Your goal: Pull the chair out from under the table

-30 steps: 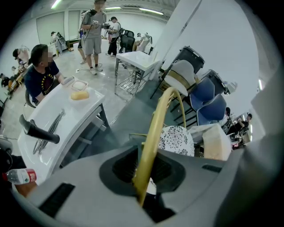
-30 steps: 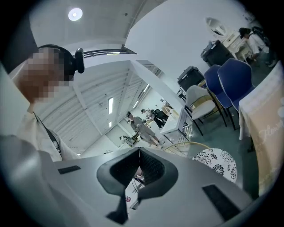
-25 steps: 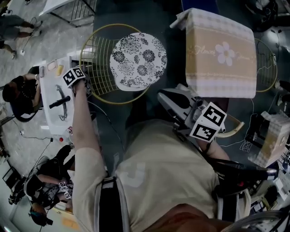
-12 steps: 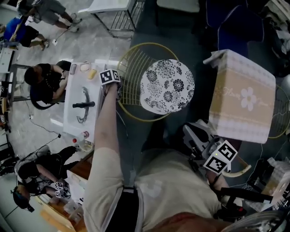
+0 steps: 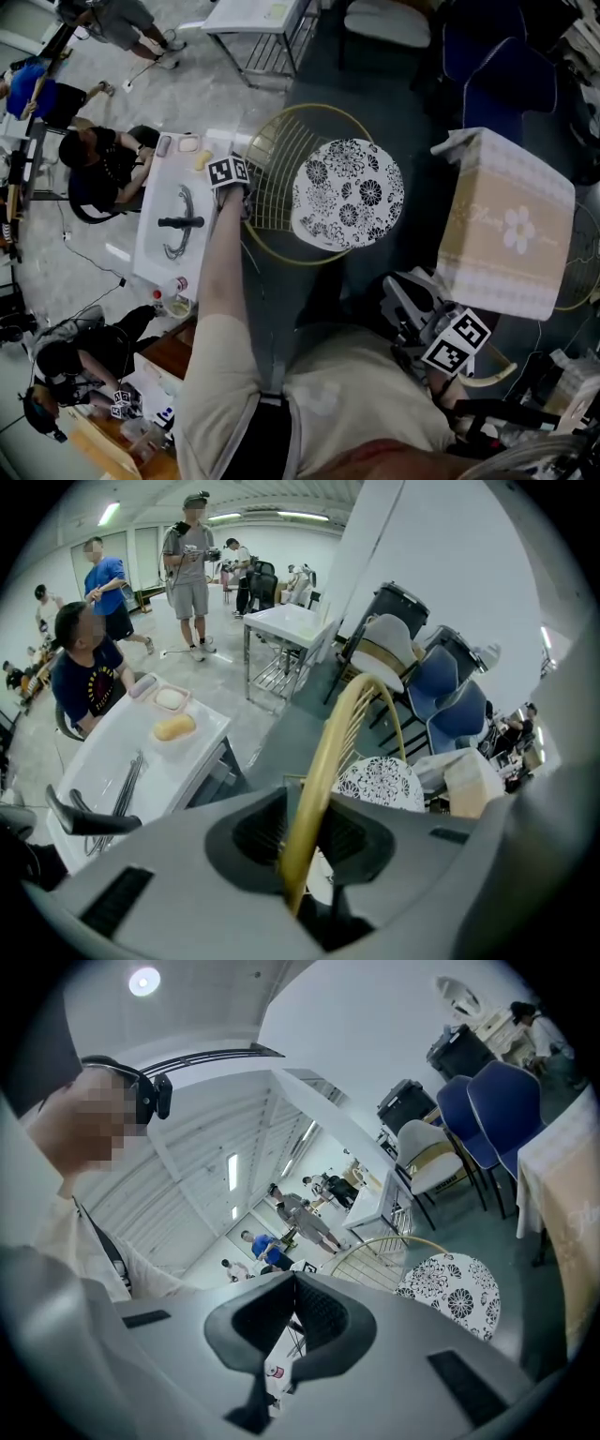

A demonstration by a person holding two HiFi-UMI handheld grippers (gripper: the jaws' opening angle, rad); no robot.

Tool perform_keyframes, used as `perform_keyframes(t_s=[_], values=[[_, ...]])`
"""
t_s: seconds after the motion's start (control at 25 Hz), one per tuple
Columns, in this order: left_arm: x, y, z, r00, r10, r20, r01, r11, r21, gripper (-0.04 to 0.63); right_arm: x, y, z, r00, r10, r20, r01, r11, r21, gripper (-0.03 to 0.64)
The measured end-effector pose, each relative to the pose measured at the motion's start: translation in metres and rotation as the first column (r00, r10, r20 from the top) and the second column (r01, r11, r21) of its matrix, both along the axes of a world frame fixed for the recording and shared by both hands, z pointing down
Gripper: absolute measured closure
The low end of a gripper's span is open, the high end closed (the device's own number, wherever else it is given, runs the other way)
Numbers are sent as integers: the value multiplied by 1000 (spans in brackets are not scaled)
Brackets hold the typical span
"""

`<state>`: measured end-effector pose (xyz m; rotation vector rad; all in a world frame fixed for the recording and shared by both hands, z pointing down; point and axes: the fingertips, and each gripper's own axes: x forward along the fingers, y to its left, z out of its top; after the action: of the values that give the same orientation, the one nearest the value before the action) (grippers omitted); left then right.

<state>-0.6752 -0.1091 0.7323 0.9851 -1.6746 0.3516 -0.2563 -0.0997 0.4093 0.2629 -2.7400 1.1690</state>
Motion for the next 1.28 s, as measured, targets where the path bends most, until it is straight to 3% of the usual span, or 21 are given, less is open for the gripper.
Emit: perform_keyframes(t_s=[0.32, 0.84, 1.28], values=[[-15, 32, -14, 995, -94, -10, 94, 996, -10, 518, 2, -8, -13, 1000, -10, 2, 10, 1000, -16, 607], [-18, 25, -8, 999, -51, -2, 51, 999, -15, 506, -1, 0, -4, 1000, -6, 2, 6, 1000, -4, 607], [-29, 41, -32, 993, -112, -35, 111, 994, -24, 499, 5, -29, -28, 1000, 13, 27, -12, 999, -42, 607]])
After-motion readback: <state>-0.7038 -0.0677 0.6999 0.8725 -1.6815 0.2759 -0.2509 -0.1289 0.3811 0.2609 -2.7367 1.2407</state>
